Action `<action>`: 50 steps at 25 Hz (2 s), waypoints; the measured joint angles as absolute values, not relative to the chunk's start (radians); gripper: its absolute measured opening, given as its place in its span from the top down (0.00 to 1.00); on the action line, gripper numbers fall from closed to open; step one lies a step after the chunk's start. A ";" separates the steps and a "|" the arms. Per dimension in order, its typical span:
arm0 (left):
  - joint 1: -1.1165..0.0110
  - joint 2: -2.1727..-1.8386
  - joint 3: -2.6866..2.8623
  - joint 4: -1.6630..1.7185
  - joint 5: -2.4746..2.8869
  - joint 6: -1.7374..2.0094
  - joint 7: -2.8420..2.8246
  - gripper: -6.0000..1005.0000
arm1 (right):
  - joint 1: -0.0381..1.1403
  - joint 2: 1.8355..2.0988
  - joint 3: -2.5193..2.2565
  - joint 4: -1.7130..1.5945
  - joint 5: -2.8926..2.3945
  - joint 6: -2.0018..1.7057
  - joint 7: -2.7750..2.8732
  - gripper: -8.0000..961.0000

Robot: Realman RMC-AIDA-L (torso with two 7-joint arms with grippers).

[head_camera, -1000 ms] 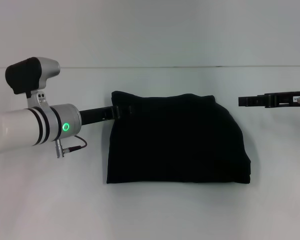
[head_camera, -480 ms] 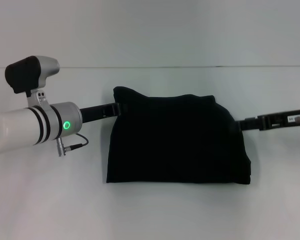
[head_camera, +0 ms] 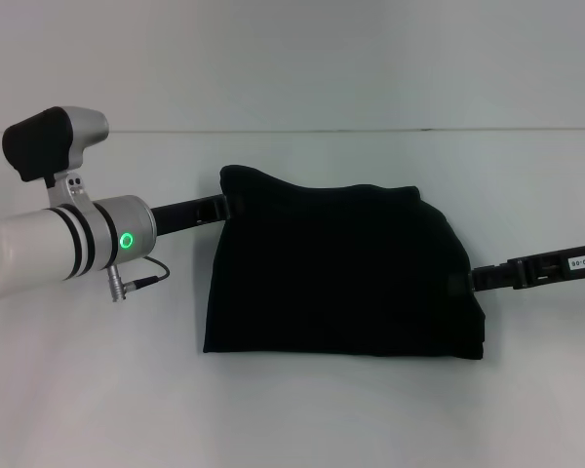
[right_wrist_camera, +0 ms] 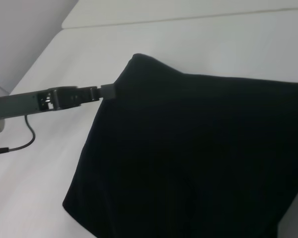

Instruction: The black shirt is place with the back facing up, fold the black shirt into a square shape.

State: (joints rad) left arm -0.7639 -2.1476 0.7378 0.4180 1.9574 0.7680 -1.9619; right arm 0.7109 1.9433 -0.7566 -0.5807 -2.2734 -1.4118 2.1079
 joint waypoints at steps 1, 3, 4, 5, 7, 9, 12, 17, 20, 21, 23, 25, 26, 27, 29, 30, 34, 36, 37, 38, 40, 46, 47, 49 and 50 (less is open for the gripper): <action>-0.764 -2.148 0.738 0.418 1.957 0.768 -1.962 0.96 | 0.711 1.943 -0.757 -0.579 -2.273 -1.414 2.107 0.21; -0.764 -2.148 0.738 0.418 1.957 0.767 -1.962 0.96 | 0.713 1.944 -0.757 -0.573 -2.273 -1.414 2.107 0.21; -0.764 -2.148 0.738 0.419 1.957 0.767 -1.962 0.96 | 0.715 1.945 -0.758 -0.570 -2.273 -1.411 2.107 0.25; -0.764 -2.148 0.738 0.419 1.957 0.767 -1.962 0.96 | 0.716 1.946 -0.759 -0.567 -2.273 -1.409 2.107 0.29; -0.765 -2.148 0.738 0.418 1.957 0.765 -1.962 0.96 | 0.717 1.947 -0.760 -0.560 -2.273 -1.407 2.108 0.37; -0.766 -2.148 0.738 0.418 1.957 0.764 -1.962 0.96 | 0.718 1.947 -0.760 -0.552 -2.273 -1.398 2.108 0.45; -0.766 -2.148 0.738 0.417 1.957 0.762 -1.962 0.96 | 0.720 1.945 -0.760 -0.529 -2.273 -1.380 2.108 0.56; -0.767 -2.148 0.738 0.416 1.957 0.761 -1.962 0.95 | 0.721 1.946 -0.760 -0.518 -2.273 -1.365 2.105 0.71; -0.767 -2.148 0.738 0.416 1.957 0.761 -1.962 0.95 | 0.717 1.946 -0.756 -0.516 -2.273 -1.363 2.104 0.78; -0.767 -2.148 0.738 0.416 1.957 0.761 -1.962 0.95 | 0.715 1.946 -0.755 -0.516 -2.273 -1.363 2.103 0.80; -0.767 -2.148 0.738 0.415 1.957 0.761 -1.962 0.95 | 0.712 1.944 -0.752 -0.516 -2.273 -1.365 2.103 0.84; -0.766 -2.148 0.738 0.415 1.957 0.761 -1.962 0.95 | 0.707 1.944 -0.752 -0.516 -2.273 -1.368 2.103 0.89; -0.766 -2.148 0.738 0.414 1.957 0.761 -1.962 0.95 | 0.705 1.943 -0.752 -0.516 -2.273 -1.369 2.103 0.93; -0.765 -2.148 0.738 0.414 1.957 0.761 -1.962 0.95 | 0.702 1.943 -0.753 -0.516 -2.273 -1.369 2.104 0.98; -0.764 -2.148 0.738 0.413 1.957 0.761 -1.962 0.95 | 0.700 1.942 -0.756 -0.515 -2.273 -1.369 2.104 0.97; -0.763 -2.148 0.738 0.413 1.957 0.761 -1.962 0.95 | 0.699 1.942 -0.757 -0.515 -2.273 -1.368 2.104 0.96; -0.763 -2.148 0.738 0.413 1.957 0.761 -1.965 0.95 | 0.698 1.942 -0.759 -0.515 -2.273 -1.362 2.106 0.94; -0.763 -2.147 0.737 0.412 1.955 0.766 -1.971 0.95 | 0.697 1.942 -0.756 -0.515 -2.273 -1.360 2.112 0.93; -0.762 -2.148 0.737 0.412 1.951 0.767 -1.972 0.95 | 0.697 1.941 -0.754 -0.515 -2.273 -1.358 2.115 0.92; -0.761 -2.147 0.737 0.412 1.944 0.768 -1.972 0.95 | 0.695 1.941 -0.752 -0.518 -2.273 -1.355 2.118 0.91; -0.758 -2.147 0.736 0.411 1.932 0.769 -1.972 0.95 | 0.689 1.938 -0.747 -0.525 -2.273 -1.348 2.123 0.90; -0.746 -2.147 0.732 0.412 1.885 0.761 -1.973 0.92 | 0.672 1.912 -0.683 -0.538 -2.266 -1.351 2.112 0.83; -0.743 -2.147 0.725 0.412 1.877 0.761 -1.973 0.90 | 0.667 1.907 -0.666 -0.549 -2.265 -1.360 2.110 0.81; -0.735 -2.147 0.702 0.415 1.867 0.764 -1.972 0.85 | 0.655 1.904 -0.625 -0.578 -2.264 -1.384 2.102 0.76; -0.730 -2.147 0.686 0.417 1.864 0.766 -1.972 0.82 | 0.650 1.904 -0.604 -0.590 -2.263 -1.396 2.096 0.74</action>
State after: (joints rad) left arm -0.7304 -2.1474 0.6862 0.4170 1.8639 0.7659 -1.9723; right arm 0.6501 1.9036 -0.6038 -0.5904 -2.2629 -1.3958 2.0958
